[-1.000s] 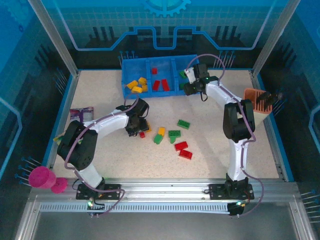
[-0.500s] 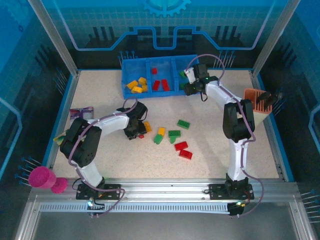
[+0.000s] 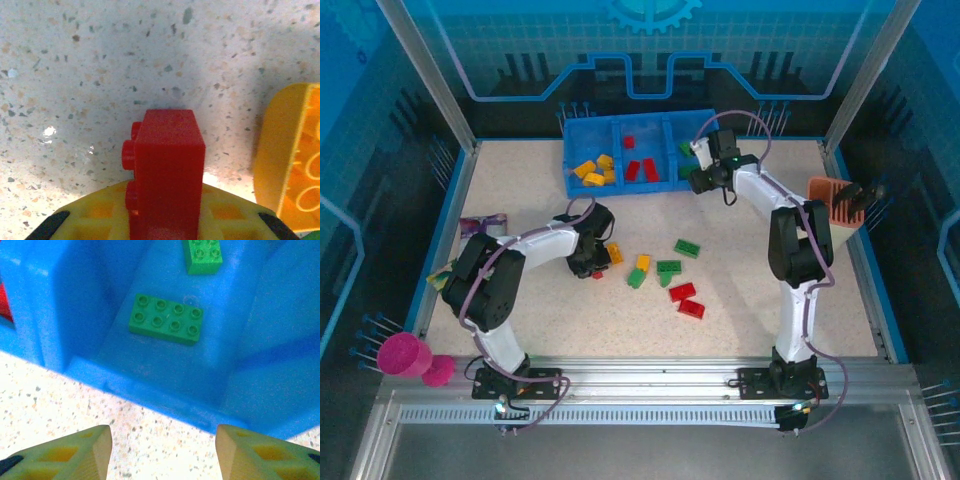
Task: Sort the legos into containers by color
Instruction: Pick up the lego from the center of the table, then place the lego in the container.
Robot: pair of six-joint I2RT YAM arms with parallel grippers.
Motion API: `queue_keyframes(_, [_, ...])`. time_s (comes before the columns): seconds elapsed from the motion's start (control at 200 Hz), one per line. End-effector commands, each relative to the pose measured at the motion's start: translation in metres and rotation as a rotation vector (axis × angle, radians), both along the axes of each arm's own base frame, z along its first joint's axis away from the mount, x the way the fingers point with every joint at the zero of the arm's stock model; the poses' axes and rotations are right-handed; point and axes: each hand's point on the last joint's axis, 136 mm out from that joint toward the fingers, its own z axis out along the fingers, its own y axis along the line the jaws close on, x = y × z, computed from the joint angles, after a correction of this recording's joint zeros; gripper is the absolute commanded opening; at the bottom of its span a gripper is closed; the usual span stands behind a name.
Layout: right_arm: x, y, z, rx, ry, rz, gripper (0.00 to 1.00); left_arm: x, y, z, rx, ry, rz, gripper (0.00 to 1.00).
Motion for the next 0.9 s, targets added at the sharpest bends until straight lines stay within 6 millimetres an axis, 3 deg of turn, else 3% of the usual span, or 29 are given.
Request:
queue_keyframes(0.0, [-0.010,-0.005,0.039,0.046,-0.069,-0.029,0.58,0.021,-0.001,0.035,0.034,-0.088,-0.075,0.18])
queue_keyframes(0.205, [-0.041,-0.009,0.047,0.112,-0.057,-0.068,0.59,0.061,-0.014,0.107,0.035,-0.268,-0.142,0.17])
queue_keyframes(0.42, [-0.076,-0.007,0.044,0.179,-0.018,-0.097,0.59,0.144,-0.053,0.156,-0.016,-0.496,-0.173,0.16])
queue_keyframes(0.5, [-0.090,0.005,0.044,0.257,0.021,-0.076,0.59,0.177,-0.068,0.168,-0.009,-0.562,-0.191,0.16])
queue_keyframes(0.64, [-0.111,0.014,0.039,0.306,0.064,-0.078,0.59,0.227,-0.089,0.165,0.017,-0.607,-0.219,0.15])
queue_keyframes(0.896, [-0.152,0.031,0.027,0.303,0.138,-0.059,0.60,0.290,-0.101,0.127,0.046,-0.612,-0.212,0.15])
